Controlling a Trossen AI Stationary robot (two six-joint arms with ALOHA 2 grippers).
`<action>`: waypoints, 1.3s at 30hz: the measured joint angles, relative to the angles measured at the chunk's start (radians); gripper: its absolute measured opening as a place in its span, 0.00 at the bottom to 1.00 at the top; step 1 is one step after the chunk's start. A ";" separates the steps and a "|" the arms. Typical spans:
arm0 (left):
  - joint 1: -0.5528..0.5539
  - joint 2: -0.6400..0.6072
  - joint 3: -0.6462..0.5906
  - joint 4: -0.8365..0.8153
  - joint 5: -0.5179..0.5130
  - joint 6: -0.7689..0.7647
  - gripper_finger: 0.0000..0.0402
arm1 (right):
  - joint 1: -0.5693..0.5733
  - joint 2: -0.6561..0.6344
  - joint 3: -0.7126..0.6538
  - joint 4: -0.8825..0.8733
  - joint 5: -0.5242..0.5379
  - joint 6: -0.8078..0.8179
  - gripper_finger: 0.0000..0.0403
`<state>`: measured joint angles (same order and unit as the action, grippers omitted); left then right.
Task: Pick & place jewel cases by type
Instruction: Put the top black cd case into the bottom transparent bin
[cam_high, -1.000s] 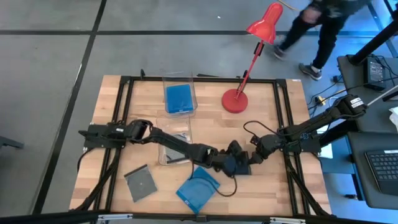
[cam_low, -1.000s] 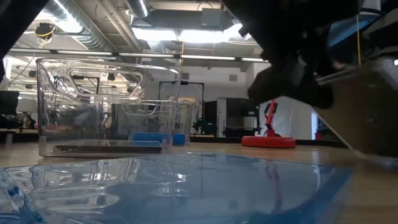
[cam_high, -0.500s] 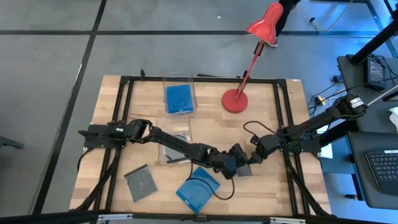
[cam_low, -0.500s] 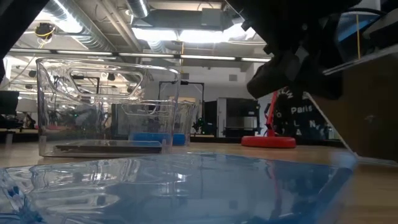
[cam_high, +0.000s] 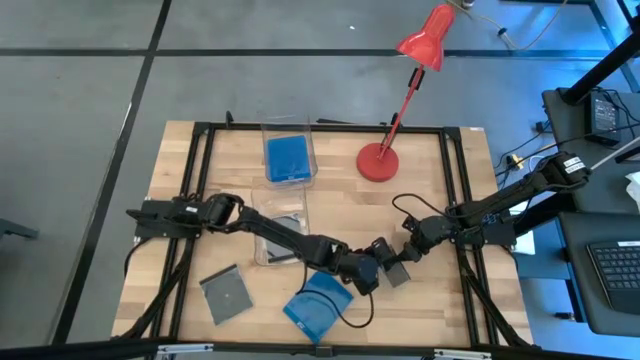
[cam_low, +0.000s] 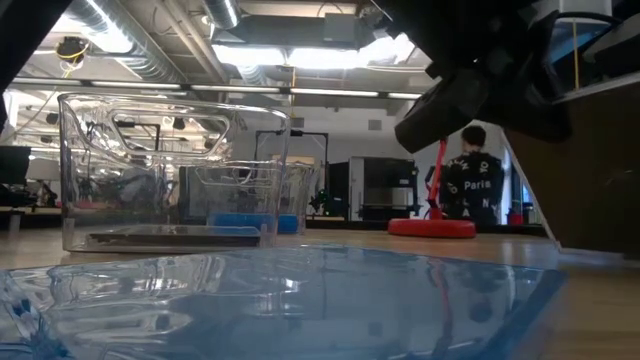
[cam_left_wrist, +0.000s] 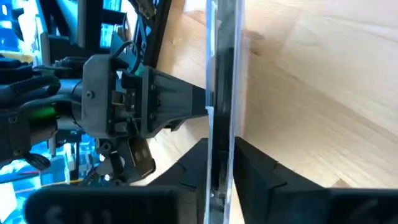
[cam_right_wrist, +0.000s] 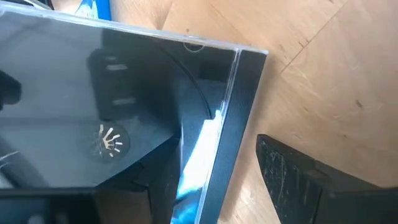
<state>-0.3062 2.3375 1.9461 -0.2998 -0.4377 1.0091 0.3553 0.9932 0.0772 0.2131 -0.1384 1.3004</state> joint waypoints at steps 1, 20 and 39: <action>-0.002 0.000 0.000 -0.002 -0.006 -0.002 0.13 | 0.000 0.000 0.000 0.000 0.000 -0.001 0.52; -0.060 0.000 0.000 -0.022 -0.172 -0.061 0.08 | 0.000 -0.014 -0.003 0.030 0.018 -0.044 0.52; -0.100 -0.008 0.006 -0.007 -0.262 -0.097 0.07 | -0.027 -0.263 0.032 0.181 0.357 -0.290 0.53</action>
<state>-0.4061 2.3299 1.9522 -0.3069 -0.7001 0.9125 0.3279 0.7302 0.1088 0.3940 0.2188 1.0101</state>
